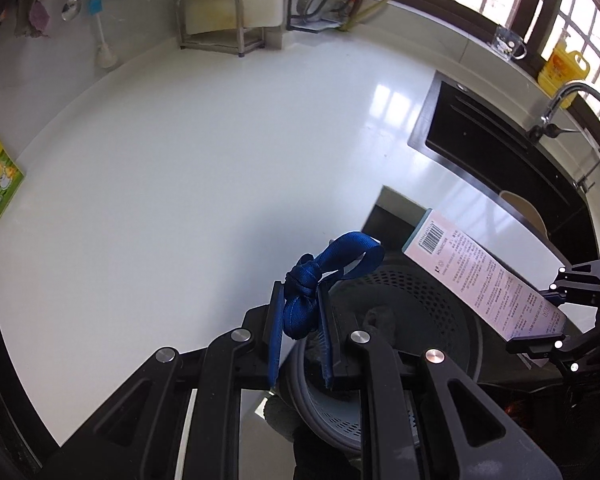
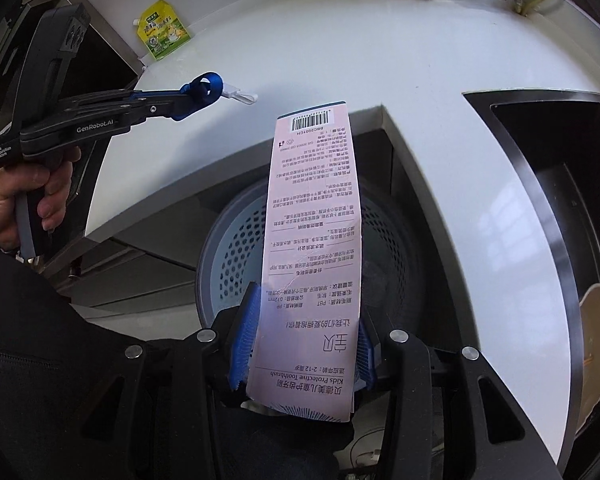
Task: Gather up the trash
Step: 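Carry the lanyard and paper tag over the bin and open both tools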
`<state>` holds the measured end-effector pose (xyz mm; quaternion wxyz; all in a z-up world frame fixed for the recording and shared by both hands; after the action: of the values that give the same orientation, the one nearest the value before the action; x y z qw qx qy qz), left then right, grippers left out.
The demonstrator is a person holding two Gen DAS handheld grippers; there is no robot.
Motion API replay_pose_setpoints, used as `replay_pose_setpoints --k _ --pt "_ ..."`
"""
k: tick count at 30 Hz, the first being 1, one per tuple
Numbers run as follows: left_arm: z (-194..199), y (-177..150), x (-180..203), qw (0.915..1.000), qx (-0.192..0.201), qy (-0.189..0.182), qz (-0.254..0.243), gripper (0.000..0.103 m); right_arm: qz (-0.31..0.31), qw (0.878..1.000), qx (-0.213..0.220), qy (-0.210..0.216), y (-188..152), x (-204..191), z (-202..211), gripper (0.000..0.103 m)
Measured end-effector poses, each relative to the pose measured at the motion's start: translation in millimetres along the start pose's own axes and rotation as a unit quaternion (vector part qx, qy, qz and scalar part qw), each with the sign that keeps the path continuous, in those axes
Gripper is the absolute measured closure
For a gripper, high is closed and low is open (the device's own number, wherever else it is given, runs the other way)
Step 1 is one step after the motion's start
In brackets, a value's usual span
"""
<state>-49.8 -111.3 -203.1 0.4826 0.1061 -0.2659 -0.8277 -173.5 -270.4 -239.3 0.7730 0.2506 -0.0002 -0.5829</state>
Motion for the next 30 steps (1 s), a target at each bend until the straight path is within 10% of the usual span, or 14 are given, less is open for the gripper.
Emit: replay_pose_setpoints --k 30 --pt "-93 -106 65 0.9855 -0.144 -0.056 -0.071 0.087 0.031 0.985 -0.149 -0.079 -51 1 -79 0.061"
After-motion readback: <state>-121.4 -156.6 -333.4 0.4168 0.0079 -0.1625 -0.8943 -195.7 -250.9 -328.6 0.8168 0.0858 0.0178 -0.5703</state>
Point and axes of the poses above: each gripper's, at about its wrist camera, not at the fingertips, and z roughly against the way its jaws point, x to its right, y to its top, the point moved 7 cm from there along -z, roughly the way its jaws point, and after that the axes turned 5 degrees about x, right-handed, at the moved point
